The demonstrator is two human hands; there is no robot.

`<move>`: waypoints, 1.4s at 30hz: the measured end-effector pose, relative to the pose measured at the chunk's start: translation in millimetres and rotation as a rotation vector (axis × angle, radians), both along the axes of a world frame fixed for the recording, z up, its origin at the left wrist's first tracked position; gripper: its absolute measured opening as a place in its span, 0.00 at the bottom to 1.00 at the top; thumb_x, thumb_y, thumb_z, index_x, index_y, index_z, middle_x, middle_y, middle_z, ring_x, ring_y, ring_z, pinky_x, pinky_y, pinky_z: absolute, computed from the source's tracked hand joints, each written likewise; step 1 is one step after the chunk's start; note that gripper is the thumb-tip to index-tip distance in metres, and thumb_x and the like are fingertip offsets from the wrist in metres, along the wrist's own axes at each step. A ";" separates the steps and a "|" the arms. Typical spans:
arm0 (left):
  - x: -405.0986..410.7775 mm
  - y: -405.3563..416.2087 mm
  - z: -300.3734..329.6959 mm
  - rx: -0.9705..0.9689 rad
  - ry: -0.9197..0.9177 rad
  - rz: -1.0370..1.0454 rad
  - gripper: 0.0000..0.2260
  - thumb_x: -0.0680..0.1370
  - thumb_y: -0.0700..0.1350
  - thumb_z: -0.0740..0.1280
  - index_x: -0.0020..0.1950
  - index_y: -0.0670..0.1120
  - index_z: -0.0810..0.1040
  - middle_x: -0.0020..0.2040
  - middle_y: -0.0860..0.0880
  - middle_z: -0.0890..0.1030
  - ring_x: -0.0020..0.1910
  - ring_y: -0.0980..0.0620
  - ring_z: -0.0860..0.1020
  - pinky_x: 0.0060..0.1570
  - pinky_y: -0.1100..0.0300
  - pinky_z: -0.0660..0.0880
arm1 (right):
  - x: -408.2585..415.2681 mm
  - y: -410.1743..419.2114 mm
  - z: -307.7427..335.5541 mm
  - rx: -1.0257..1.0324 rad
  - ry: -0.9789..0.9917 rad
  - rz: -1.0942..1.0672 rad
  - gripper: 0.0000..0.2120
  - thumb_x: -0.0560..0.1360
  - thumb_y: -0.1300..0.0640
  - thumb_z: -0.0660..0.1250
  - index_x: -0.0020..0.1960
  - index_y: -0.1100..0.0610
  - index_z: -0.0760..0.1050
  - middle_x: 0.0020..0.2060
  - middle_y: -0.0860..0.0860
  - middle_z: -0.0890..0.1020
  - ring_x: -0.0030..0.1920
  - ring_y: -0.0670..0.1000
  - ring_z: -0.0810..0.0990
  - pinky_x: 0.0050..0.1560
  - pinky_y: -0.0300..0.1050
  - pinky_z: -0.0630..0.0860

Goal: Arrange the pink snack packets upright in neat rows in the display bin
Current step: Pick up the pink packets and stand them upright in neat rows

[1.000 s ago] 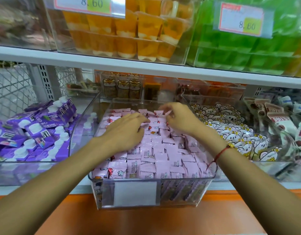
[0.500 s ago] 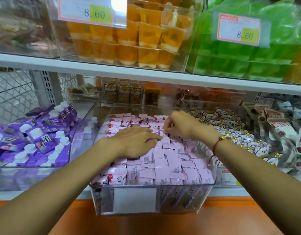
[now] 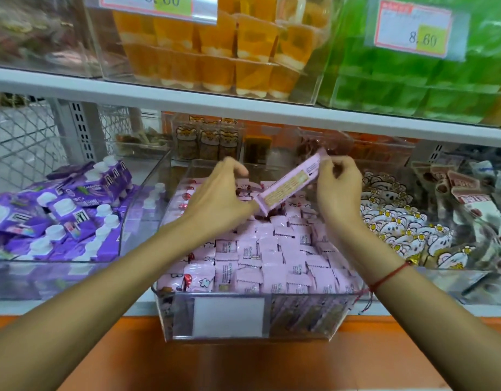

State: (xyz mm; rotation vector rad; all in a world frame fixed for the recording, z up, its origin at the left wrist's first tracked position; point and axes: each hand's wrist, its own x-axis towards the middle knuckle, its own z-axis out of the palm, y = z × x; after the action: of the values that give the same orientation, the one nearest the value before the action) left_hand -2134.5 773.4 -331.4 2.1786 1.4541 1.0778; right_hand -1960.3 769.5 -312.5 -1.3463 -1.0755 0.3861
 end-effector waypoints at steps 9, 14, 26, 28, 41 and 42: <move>-2.7 -5.3 4.9 -0.112 -0.325 -0.209 0.14 0.71 0.41 0.74 0.54 0.49 0.78 0.49 0.53 0.82 0.46 0.57 0.79 0.41 0.67 0.76 | -11.8 -21.5 3.8 -0.095 0.184 0.305 0.11 0.80 0.59 0.60 0.57 0.64 0.74 0.47 0.56 0.82 0.39 0.46 0.83 0.44 0.41 0.81; -3.2 1.2 12.3 -0.643 -0.529 -0.156 0.17 0.64 0.58 0.75 0.48 0.50 0.84 0.38 0.53 0.85 0.29 0.57 0.79 0.23 0.66 0.71 | -5.5 -30.6 7.4 0.060 -0.746 0.295 0.22 0.75 0.58 0.65 0.68 0.52 0.69 0.64 0.49 0.74 0.64 0.48 0.69 0.66 0.47 0.65; -6.3 -7.6 17.4 -0.464 -0.631 -0.172 0.12 0.72 0.57 0.70 0.50 0.51 0.82 0.44 0.55 0.85 0.43 0.58 0.83 0.35 0.64 0.78 | -10.7 -35.1 6.2 -0.112 -0.499 0.565 0.15 0.76 0.56 0.67 0.62 0.56 0.77 0.52 0.49 0.83 0.50 0.47 0.80 0.53 0.49 0.77; -5.2 -9.8 16.0 -0.414 -0.623 -0.187 0.13 0.73 0.56 0.70 0.51 0.50 0.82 0.46 0.54 0.85 0.45 0.58 0.83 0.37 0.64 0.78 | -10.6 -34.8 4.6 -0.128 -0.461 0.580 0.15 0.76 0.55 0.67 0.62 0.56 0.77 0.52 0.50 0.82 0.51 0.48 0.80 0.54 0.52 0.78; 4.8 -2.8 10.3 -0.185 -0.630 -0.165 0.15 0.75 0.57 0.65 0.58 0.51 0.74 0.50 0.56 0.83 0.49 0.59 0.81 0.55 0.57 0.76 | -2.2 -27.5 -0.7 -0.016 -0.297 0.540 0.24 0.75 0.60 0.68 0.69 0.55 0.64 0.50 0.54 0.80 0.48 0.50 0.81 0.50 0.43 0.79; 3.2 -0.5 6.4 -0.153 -0.537 -0.142 0.11 0.79 0.52 0.63 0.59 0.51 0.73 0.55 0.55 0.80 0.52 0.57 0.80 0.58 0.53 0.75 | -0.7 -25.7 0.0 -0.039 -0.232 0.517 0.26 0.75 0.59 0.68 0.70 0.55 0.60 0.50 0.55 0.80 0.45 0.50 0.81 0.48 0.45 0.80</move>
State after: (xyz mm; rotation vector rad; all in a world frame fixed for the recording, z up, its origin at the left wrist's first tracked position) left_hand -2131.3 772.9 -324.9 1.6784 1.0822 1.3182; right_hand -1961.0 743.8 -312.5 -1.1529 -1.6229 0.6421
